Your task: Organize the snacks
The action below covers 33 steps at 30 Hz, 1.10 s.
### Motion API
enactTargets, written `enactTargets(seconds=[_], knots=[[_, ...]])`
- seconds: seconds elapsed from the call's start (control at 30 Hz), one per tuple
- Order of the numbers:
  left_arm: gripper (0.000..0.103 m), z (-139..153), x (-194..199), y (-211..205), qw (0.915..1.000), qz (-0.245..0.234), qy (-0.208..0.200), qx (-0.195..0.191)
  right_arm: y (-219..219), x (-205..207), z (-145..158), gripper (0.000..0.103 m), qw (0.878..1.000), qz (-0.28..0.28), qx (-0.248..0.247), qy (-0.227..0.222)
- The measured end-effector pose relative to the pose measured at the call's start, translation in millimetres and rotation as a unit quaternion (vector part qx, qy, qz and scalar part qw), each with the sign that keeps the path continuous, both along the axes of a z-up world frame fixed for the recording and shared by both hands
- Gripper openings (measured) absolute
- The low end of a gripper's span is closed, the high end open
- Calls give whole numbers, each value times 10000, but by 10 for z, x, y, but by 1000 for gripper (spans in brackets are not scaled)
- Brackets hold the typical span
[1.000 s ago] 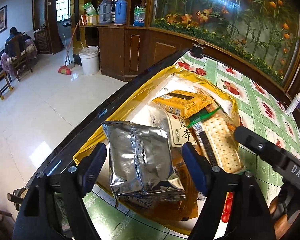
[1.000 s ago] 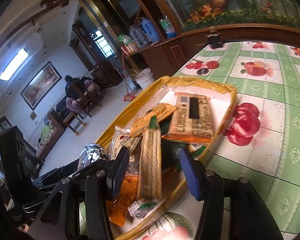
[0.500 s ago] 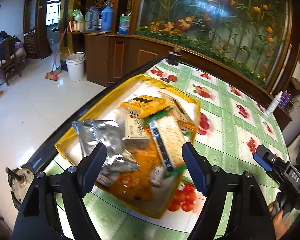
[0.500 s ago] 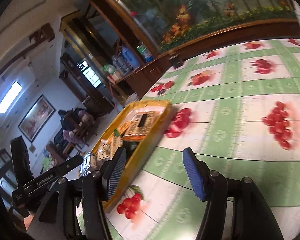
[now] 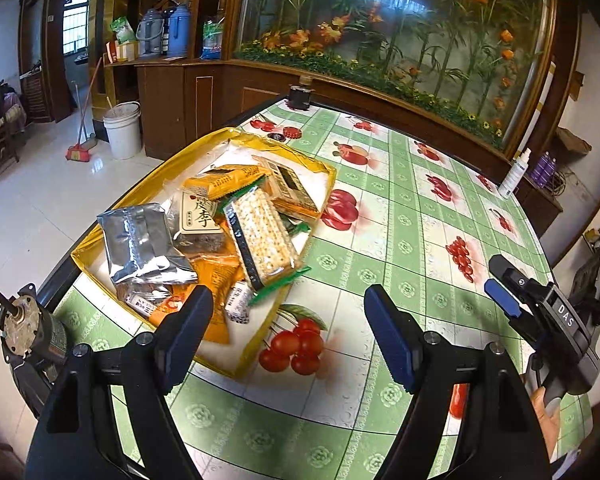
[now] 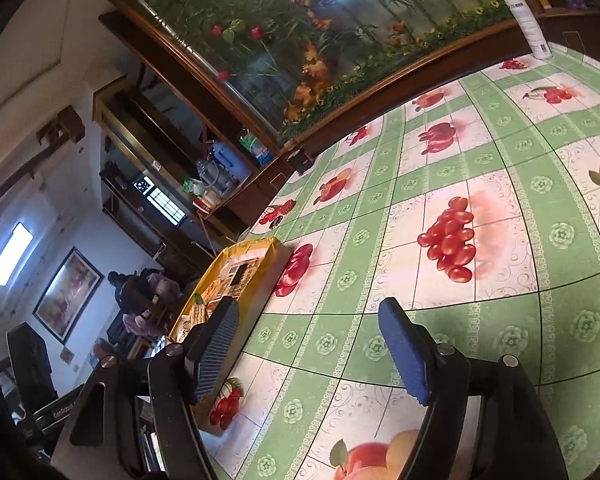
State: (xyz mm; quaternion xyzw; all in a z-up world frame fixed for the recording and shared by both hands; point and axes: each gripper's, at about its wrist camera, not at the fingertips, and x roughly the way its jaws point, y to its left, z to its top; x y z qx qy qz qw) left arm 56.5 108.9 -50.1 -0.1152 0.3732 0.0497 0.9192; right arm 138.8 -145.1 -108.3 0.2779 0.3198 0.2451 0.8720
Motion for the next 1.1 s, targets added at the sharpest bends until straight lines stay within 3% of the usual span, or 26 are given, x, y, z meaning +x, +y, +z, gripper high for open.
enactTargets(seconds=[0.2,0.5,0.8,0.9,1.1], knots=[[78,-4,2,-129,9999,-136,39,-24,-61,-128,-6,81,10000,-35,-77,-50],[78,-101,105,-391,9985,-462,261,-108,-363,-307,-53,82,9991,-302,-292,-41],[78,-152,132,-735,9964,-767,360,18,-795,-511,-71,84,9968,-782,13,-145],[78,-198,215,-794,9952,-798,565,27,-837,-508,-81,85,9965,-818,145,-122],[78,-183,219,-828,9958,-735,533,71,-808,-581,3,85,9962,-809,88,-326]])
